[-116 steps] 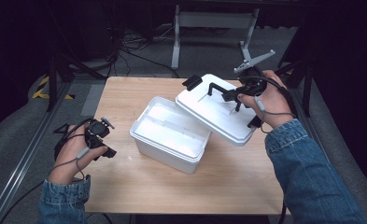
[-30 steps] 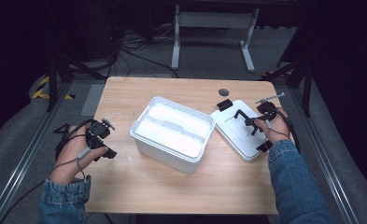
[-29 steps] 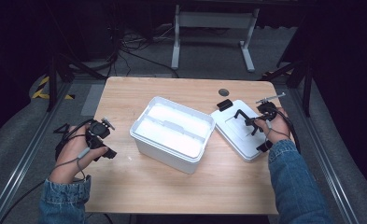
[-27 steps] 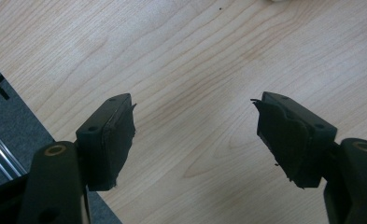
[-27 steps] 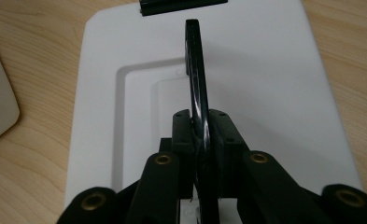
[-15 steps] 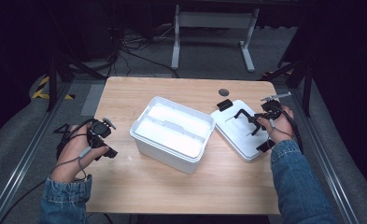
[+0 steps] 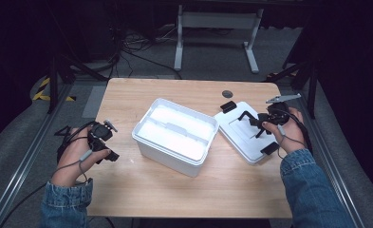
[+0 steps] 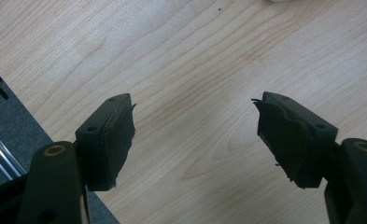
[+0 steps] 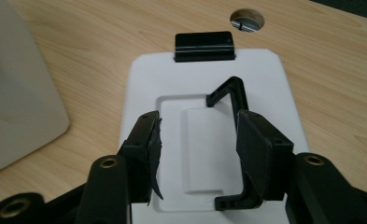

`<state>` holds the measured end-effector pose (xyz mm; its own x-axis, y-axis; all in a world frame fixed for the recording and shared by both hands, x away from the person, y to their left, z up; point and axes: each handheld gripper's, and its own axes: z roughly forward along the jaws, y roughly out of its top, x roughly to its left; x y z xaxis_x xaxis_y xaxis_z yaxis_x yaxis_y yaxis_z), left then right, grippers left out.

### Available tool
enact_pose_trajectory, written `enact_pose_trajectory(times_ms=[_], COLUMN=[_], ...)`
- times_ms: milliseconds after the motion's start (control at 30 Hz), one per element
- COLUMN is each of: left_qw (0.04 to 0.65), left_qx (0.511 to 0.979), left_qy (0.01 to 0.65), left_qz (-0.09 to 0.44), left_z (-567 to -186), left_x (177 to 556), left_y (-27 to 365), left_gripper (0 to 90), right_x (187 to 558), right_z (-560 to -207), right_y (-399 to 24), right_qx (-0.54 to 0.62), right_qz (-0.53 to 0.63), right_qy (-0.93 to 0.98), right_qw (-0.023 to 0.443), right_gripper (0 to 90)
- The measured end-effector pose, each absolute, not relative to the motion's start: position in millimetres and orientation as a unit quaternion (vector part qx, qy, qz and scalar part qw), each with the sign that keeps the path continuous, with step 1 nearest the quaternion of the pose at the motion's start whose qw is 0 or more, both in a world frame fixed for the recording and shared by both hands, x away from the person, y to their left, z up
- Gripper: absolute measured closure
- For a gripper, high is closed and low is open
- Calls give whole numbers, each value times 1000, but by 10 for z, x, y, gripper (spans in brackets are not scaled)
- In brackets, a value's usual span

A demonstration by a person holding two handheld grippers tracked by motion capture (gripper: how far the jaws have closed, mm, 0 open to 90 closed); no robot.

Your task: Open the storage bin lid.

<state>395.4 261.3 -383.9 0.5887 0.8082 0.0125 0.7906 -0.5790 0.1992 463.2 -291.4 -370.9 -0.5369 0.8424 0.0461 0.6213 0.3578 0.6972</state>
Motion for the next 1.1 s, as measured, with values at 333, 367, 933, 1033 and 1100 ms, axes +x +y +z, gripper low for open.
enact_pose_trajectory(times_ms=[333,367,933,1033,1100], left_qw=[91,90,98,105,107], left_qx=[886,886,883,881,877], left_qy=[452,452,456,460,465], left_qz=[50,48,55,46,49], left_z=[-3851,-3851,-3842,-3844,-3845], left_x=[3914,3906,3933,3931,3929], left_y=[2621,2628,2730,2746,2772], left_gripper=[277,276,271,270,270], right_x=[4243,4204,3798,3759,3734], right_z=[-3564,-3552,-3651,-3691,-3727], right_y=[-2649,-2623,-2401,-2380,-2367], right_qx=[421,415,373,368,366], right_qz=[360,360,383,389,391], right_qy=[823,826,840,840,840], right_qw=[126,125,89,88,87], right_gripper=[490,490,479,474,474])
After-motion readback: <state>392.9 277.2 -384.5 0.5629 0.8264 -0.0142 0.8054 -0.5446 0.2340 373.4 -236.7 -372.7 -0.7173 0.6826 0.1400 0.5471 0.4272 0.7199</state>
